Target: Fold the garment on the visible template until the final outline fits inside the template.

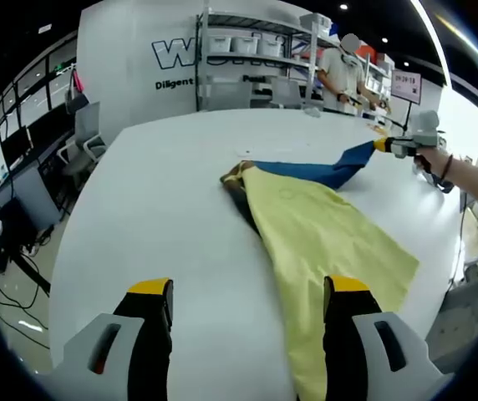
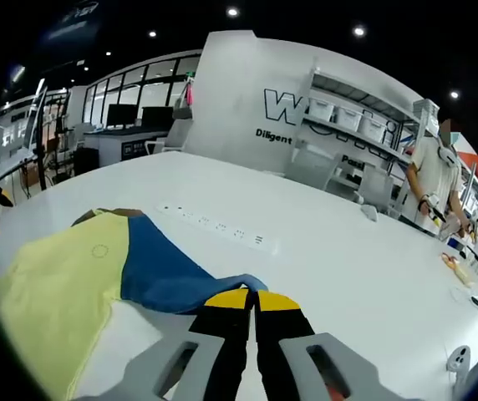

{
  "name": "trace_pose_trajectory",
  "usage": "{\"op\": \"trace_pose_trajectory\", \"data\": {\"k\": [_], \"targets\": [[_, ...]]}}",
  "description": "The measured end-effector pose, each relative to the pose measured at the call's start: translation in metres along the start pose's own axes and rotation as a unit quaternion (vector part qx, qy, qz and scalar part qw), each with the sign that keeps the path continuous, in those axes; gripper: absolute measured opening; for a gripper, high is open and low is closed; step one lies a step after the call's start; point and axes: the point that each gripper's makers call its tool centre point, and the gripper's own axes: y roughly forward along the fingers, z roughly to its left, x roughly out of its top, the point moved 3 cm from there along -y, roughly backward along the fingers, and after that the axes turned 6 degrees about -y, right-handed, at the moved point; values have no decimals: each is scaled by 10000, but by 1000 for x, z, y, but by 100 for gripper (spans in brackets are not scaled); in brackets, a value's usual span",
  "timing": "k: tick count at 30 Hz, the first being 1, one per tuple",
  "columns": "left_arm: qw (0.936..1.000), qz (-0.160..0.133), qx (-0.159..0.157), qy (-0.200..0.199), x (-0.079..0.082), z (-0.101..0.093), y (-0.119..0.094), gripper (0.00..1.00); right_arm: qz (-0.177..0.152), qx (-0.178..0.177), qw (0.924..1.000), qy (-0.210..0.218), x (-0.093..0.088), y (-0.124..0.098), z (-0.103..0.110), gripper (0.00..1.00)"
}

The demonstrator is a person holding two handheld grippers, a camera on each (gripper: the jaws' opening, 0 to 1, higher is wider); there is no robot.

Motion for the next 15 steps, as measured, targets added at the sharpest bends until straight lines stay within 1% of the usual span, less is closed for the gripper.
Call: {"op": "trace_pose_trajectory", "data": {"k": [4,6,7,11,12,14,15], "targets": [[10000,-24,-20,-16,1,-1,1,72,273,-34,9996,94,-19,1,-3,0],[10000,-26,-14,-18,2,-1,1,72,322,-47,9993,180,-26,1,-3,0],[10000,-29,-14,-26,2,-2,2,72,446,-79,9987,253,-35,0,-4,0],[10000,-35,-13,-30,2,-2,1,71,657,-72,9975,240,-51,0,-2,0],[10000,-43,-12,-33,3,-2,1,71,685,-71,9973,240,-53,0,-1,0],[10000,-32,-13,-41,2,-2,2,71,855,-88,9962,166,-63,-2,-1,0],[10000,-34,-15,-43,3,-2,2,71,887,-92,9959,135,-66,-2,0,0]]}}
